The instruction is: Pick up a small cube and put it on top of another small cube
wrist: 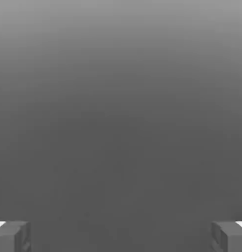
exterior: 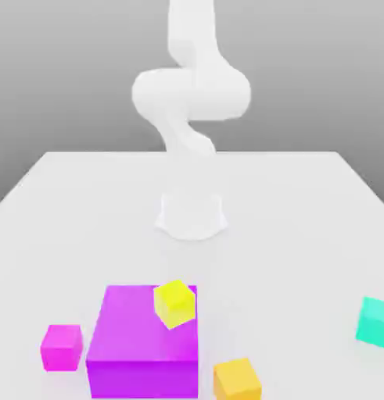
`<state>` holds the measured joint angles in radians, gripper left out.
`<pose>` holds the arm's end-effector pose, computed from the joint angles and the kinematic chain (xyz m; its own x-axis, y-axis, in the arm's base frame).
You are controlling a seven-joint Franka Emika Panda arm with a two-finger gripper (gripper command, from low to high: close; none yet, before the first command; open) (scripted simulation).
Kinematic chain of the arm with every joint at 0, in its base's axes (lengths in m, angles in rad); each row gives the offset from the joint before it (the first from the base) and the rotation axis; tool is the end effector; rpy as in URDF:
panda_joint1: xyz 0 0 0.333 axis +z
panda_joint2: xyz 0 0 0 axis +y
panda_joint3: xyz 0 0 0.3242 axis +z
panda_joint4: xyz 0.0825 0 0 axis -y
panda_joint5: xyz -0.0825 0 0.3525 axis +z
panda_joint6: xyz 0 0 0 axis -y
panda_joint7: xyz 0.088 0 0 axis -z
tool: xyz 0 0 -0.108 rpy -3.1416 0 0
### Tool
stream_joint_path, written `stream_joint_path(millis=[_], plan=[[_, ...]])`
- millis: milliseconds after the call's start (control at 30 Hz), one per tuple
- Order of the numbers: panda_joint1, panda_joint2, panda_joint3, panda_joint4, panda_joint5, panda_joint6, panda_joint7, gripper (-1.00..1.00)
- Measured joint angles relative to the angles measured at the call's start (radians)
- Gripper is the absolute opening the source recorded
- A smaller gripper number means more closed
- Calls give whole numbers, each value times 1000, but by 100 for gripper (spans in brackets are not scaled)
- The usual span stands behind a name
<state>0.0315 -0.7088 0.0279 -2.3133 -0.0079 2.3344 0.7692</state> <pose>0.3435 0.0243 0.6815 0.5709 -0.6535 0.4969 -0.4791 -0.7567 -0.4448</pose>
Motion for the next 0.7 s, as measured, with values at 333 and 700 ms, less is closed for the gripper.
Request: stream_joint_path(millis=[333, 700], plan=[[121, 367, 125, -54, -40, 139, -118, 0], [286, 769, 246, -112, -126, 288, -215, 0]])
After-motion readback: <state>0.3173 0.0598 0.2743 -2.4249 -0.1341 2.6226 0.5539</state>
